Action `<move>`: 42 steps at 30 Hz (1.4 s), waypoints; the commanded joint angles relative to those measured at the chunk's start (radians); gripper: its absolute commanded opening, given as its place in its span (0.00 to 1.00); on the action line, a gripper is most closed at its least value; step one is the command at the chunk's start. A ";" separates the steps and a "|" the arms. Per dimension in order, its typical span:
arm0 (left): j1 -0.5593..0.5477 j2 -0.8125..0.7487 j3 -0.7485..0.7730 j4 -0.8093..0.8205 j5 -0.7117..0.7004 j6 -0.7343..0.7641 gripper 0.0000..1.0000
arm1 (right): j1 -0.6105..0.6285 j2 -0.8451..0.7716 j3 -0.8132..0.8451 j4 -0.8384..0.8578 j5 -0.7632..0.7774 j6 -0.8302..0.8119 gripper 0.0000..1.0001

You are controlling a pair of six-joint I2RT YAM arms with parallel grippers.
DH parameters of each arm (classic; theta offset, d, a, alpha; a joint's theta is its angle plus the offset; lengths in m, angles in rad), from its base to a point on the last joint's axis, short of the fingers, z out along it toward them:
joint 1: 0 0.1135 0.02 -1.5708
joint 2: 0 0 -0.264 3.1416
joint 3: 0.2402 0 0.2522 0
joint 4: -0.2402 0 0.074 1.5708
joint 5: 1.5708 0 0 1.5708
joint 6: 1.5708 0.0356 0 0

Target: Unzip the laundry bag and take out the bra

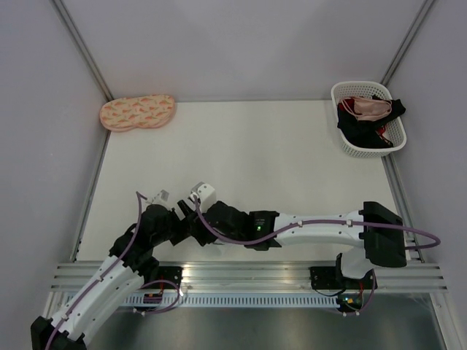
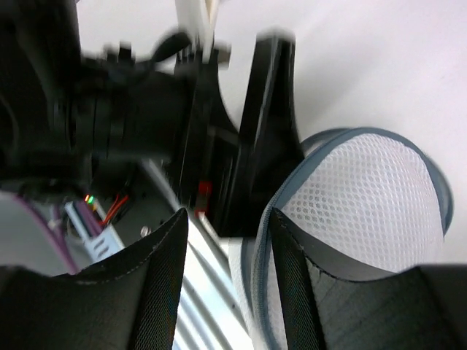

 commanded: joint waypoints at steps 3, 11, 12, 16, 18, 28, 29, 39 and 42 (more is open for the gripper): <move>0.003 -0.144 0.063 -0.051 -0.125 -0.129 1.00 | 0.016 -0.158 -0.125 0.117 -0.148 0.009 0.55; 0.003 -0.185 0.084 -0.141 -0.159 -0.164 1.00 | 0.004 -0.362 -0.221 0.080 -0.052 0.026 0.54; 0.003 -0.190 0.089 -0.152 -0.165 -0.166 1.00 | 0.001 -0.375 -0.228 0.073 -0.045 0.027 0.54; 0.003 -0.242 0.104 -0.173 -0.190 -0.195 1.00 | -0.010 -0.416 -0.260 0.071 -0.059 0.049 0.53; 0.003 -0.276 0.104 -0.173 -0.202 -0.206 1.00 | -0.012 -0.422 -0.269 0.073 -0.059 0.064 0.52; 0.003 -0.443 0.138 -0.177 -0.239 -0.230 1.00 | -0.012 -0.488 -0.333 0.021 -0.033 0.128 0.52; 0.003 -0.428 0.118 -0.169 -0.218 -0.238 1.00 | -0.013 -0.490 -0.334 0.010 -0.020 0.133 0.52; 0.003 -0.380 0.077 -0.091 -0.029 -0.137 0.99 | 0.024 -0.522 -0.318 -0.096 0.075 0.207 0.51; 0.003 -0.377 0.025 -0.057 0.026 -0.140 1.00 | 0.024 -0.514 -0.350 -0.035 0.075 0.176 0.51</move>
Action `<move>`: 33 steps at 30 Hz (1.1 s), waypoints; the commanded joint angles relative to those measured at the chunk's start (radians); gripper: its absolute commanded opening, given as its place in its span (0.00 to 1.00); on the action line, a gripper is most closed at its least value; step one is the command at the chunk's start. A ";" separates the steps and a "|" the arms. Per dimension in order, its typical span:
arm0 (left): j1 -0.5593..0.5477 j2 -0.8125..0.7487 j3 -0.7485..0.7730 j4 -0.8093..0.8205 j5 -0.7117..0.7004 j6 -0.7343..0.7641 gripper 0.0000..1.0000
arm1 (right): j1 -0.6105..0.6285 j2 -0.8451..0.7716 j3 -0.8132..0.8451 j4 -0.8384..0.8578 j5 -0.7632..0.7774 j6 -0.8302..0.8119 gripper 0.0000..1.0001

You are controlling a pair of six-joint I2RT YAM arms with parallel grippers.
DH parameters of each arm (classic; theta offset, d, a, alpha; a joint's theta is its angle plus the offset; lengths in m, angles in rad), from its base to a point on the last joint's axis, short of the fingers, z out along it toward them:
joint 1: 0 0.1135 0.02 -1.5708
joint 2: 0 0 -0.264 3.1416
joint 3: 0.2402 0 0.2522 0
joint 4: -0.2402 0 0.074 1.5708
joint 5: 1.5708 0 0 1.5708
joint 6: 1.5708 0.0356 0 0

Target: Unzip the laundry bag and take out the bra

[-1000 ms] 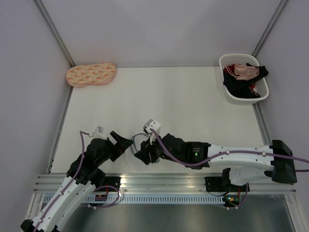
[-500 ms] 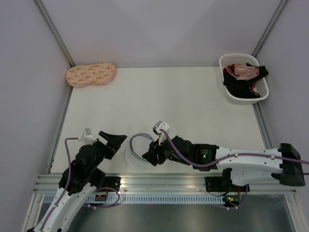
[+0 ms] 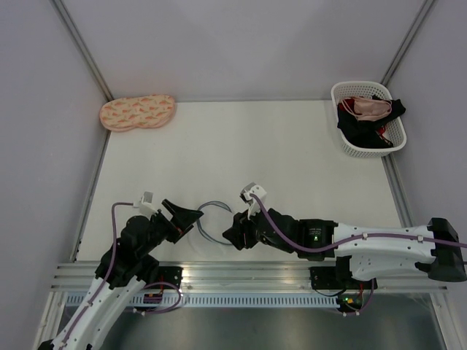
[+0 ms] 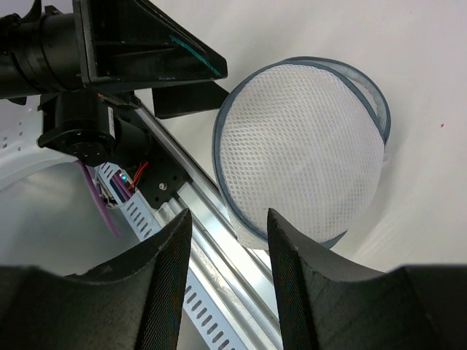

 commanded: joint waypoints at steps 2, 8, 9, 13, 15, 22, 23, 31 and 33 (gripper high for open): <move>0.002 0.007 -0.078 0.095 0.113 0.040 1.00 | 0.009 -0.002 -0.044 0.089 0.028 -0.008 0.51; 0.002 0.010 -0.092 0.114 0.149 0.066 1.00 | 0.027 0.037 -0.053 0.093 0.012 0.005 0.51; 0.002 0.012 -0.092 0.114 0.146 0.070 0.99 | 0.030 0.034 -0.053 0.090 0.015 0.005 0.51; 0.002 0.032 -0.095 0.112 0.144 0.077 0.99 | 0.029 0.014 -0.053 0.076 0.034 0.002 0.51; 0.002 0.040 -0.101 0.115 0.144 0.080 0.97 | 0.029 0.002 -0.059 0.070 0.046 -0.001 0.51; 0.002 0.046 -0.115 0.153 0.135 0.090 0.78 | 0.030 0.011 -0.052 0.064 0.071 -0.017 0.48; 0.002 0.047 -0.115 0.161 0.135 0.092 0.76 | 0.030 0.017 -0.048 0.066 0.069 -0.015 0.48; 0.002 0.083 -0.126 0.181 0.120 0.120 0.62 | 0.029 0.057 -0.053 0.095 0.063 -0.018 0.44; 0.002 0.089 -0.138 0.218 0.120 0.112 0.59 | 0.030 0.067 -0.038 0.092 0.069 -0.030 0.44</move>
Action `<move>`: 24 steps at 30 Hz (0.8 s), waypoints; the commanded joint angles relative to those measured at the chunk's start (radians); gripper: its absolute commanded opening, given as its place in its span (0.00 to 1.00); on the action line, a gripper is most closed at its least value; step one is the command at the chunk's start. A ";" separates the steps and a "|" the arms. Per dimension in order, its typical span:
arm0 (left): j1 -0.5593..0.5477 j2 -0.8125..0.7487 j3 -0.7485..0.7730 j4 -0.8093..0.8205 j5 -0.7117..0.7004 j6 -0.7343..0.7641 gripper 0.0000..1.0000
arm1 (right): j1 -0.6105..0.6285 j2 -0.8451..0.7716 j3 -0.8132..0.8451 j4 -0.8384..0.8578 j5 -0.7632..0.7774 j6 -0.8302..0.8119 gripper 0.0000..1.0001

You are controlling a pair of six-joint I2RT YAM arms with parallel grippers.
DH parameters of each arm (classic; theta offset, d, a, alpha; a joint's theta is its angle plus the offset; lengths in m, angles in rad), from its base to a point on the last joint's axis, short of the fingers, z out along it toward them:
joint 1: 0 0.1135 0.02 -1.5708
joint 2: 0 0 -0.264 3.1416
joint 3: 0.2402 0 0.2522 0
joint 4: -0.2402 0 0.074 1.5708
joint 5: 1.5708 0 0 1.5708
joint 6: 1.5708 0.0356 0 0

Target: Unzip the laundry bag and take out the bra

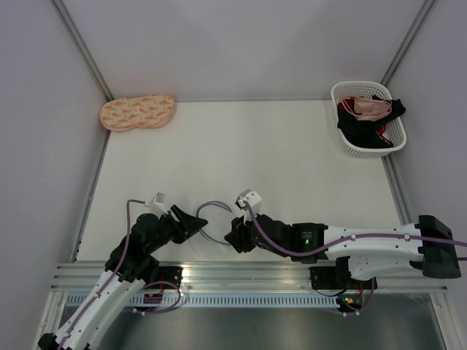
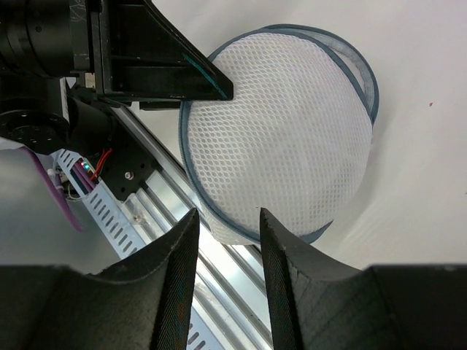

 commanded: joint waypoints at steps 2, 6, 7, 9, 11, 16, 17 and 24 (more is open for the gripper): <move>0.002 0.019 -0.025 0.102 0.007 0.031 0.56 | 0.005 0.023 0.033 0.028 0.029 -0.031 0.44; 0.002 0.056 -0.030 0.155 0.010 0.031 0.47 | 0.003 0.028 0.056 0.016 0.040 -0.041 0.45; 0.002 0.065 -0.028 0.161 0.014 0.032 0.45 | 0.003 0.026 0.054 0.015 0.044 -0.039 0.45; 0.002 0.099 -0.030 0.175 0.014 0.035 0.34 | 0.005 0.014 0.047 0.012 0.047 -0.034 0.45; 0.002 0.128 -0.033 0.191 0.004 0.034 0.24 | 0.003 -0.004 0.035 0.013 0.052 -0.027 0.45; 0.002 0.238 -0.050 0.345 -0.070 0.014 0.02 | 0.005 -0.055 0.028 -0.021 0.073 -0.025 0.45; 0.002 0.289 -0.043 0.384 -0.119 0.011 0.02 | 0.005 -0.063 0.028 -0.028 0.080 -0.027 0.45; 0.029 0.637 0.159 0.686 -0.267 0.095 0.02 | 0.003 -0.133 0.010 -0.076 0.084 0.002 0.44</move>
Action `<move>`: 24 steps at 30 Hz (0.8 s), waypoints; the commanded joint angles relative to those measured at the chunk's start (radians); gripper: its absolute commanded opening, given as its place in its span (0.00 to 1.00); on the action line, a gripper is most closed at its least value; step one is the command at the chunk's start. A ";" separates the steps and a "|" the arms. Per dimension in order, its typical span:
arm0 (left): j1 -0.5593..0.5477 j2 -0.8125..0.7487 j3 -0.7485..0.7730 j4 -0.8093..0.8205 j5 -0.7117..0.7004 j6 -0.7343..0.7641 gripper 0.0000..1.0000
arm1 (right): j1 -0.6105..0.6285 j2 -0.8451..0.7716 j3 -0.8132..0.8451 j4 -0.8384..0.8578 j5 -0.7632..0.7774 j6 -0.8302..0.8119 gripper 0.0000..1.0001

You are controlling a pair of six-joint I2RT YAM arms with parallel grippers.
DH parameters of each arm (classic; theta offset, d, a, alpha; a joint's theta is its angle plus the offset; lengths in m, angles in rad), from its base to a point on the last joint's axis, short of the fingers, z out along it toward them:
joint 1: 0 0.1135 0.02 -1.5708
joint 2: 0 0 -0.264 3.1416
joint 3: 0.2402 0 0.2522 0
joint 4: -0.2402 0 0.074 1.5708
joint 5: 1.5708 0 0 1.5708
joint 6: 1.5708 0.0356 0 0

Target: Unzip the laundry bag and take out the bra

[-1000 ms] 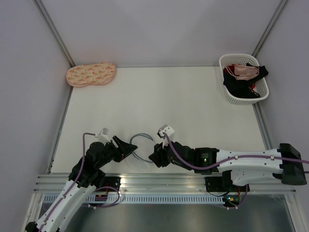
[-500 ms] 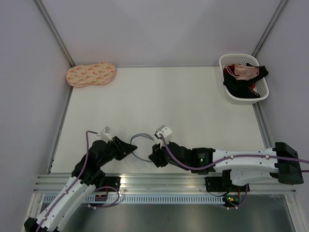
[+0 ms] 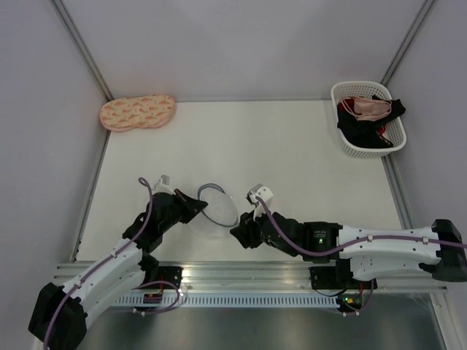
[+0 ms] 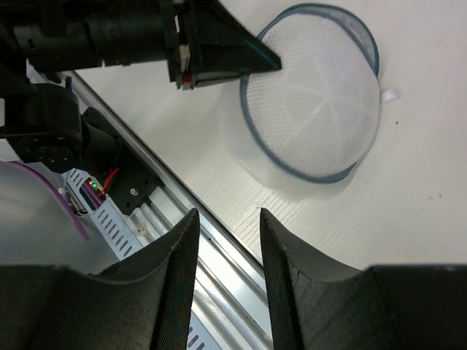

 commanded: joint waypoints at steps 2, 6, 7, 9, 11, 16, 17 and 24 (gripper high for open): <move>0.097 0.295 0.218 0.314 -0.023 0.098 0.02 | 0.005 -0.069 -0.012 -0.037 0.024 0.031 0.43; 0.260 0.527 0.300 0.432 0.138 0.046 0.02 | 0.005 -0.134 -0.032 -0.083 0.030 0.057 0.43; 0.310 0.564 0.313 0.441 0.153 0.044 0.02 | 0.003 -0.163 -0.042 -0.090 0.035 0.067 0.42; 0.358 0.645 0.363 0.417 0.163 0.059 0.02 | 0.005 -0.195 -0.056 -0.110 0.047 0.074 0.42; 0.429 0.712 0.406 0.405 0.164 0.082 0.02 | 0.003 -0.239 -0.076 -0.124 0.061 0.085 0.42; 0.643 0.809 0.457 0.348 0.160 0.098 0.02 | 0.005 -0.289 -0.090 -0.159 0.073 0.093 0.42; 0.674 0.817 0.460 0.345 0.156 0.102 0.02 | 0.003 -0.290 -0.090 -0.162 0.073 0.094 0.42; 0.950 0.854 0.463 0.299 0.141 0.144 0.02 | 0.005 -0.295 -0.096 -0.175 0.078 0.071 0.42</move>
